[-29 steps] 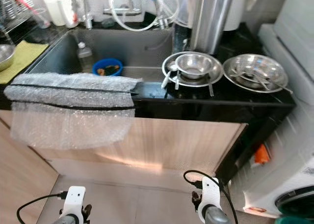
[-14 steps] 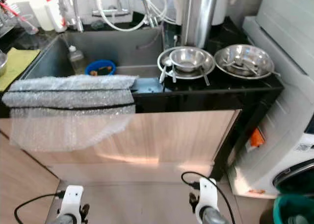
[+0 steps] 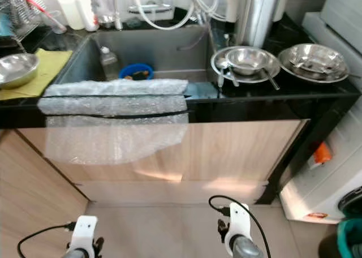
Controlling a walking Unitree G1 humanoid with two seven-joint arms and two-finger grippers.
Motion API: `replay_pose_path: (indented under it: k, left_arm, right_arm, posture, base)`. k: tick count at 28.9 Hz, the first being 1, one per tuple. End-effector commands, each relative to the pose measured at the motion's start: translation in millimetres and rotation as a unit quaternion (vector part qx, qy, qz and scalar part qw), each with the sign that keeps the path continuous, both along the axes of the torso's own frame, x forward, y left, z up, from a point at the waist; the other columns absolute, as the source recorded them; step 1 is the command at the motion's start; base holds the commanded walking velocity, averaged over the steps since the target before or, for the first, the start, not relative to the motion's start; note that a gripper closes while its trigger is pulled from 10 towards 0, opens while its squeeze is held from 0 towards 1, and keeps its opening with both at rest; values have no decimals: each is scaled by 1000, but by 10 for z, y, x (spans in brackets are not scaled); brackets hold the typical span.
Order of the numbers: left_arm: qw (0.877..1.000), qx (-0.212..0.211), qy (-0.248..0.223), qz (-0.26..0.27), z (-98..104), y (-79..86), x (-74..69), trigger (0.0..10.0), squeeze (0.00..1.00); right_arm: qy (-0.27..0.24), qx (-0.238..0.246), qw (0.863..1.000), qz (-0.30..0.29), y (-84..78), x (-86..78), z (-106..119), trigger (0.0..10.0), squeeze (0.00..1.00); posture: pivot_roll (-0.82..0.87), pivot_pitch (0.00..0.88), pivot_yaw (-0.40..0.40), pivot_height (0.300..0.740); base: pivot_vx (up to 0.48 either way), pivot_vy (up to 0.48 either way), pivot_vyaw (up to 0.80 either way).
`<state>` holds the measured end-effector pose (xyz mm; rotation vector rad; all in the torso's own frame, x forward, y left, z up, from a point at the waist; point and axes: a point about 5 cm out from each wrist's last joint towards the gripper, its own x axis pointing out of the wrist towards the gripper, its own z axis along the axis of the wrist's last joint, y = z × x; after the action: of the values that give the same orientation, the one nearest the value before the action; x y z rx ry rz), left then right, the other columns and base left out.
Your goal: Kitchen organization
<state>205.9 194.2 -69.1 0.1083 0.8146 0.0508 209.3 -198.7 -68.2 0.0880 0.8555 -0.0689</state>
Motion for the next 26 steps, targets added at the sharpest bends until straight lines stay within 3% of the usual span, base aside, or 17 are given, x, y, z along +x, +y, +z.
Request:
replay_pose_path:
  k: [1,9,13,19,26]
  left_arm:
    - [1000,0,8,3,-25,1,-40,10000,0]
    - [1000,-6,4,4,-12,-8,-16,10000,0]
    - [1000,-5,5,3,-12,-10,-15,10000,0]
    - [1000,-6,6,2,-13,-13,-15,10000,0]
    - [1000,-6,7,0,-16,-25,-15,10000,0]
  right_arm:
    - [5,3,1000,-3,5,-24,-16,10000,0]
    - [4,3,1000,-3,6,-23,-15,10000,0]
    - [5,8,1000,-8,10,-28,-19,10000,0]
    - [4,10,1000,-9,13,-28,-19,10000,0]
    - [2,7,1000,-3,16,-23,-15,10000,0]
  posture:
    - [36,81,79,740]
    - [38,82,78,740]
    - [38,81,79,740]
    - [38,81,79,740]
    - [38,82,80,740]
  base:
    - [0,0,0]
    - [108,0,0]
    - [414,0,-100]
    - [432,0,-644]
    - [435,0,0]
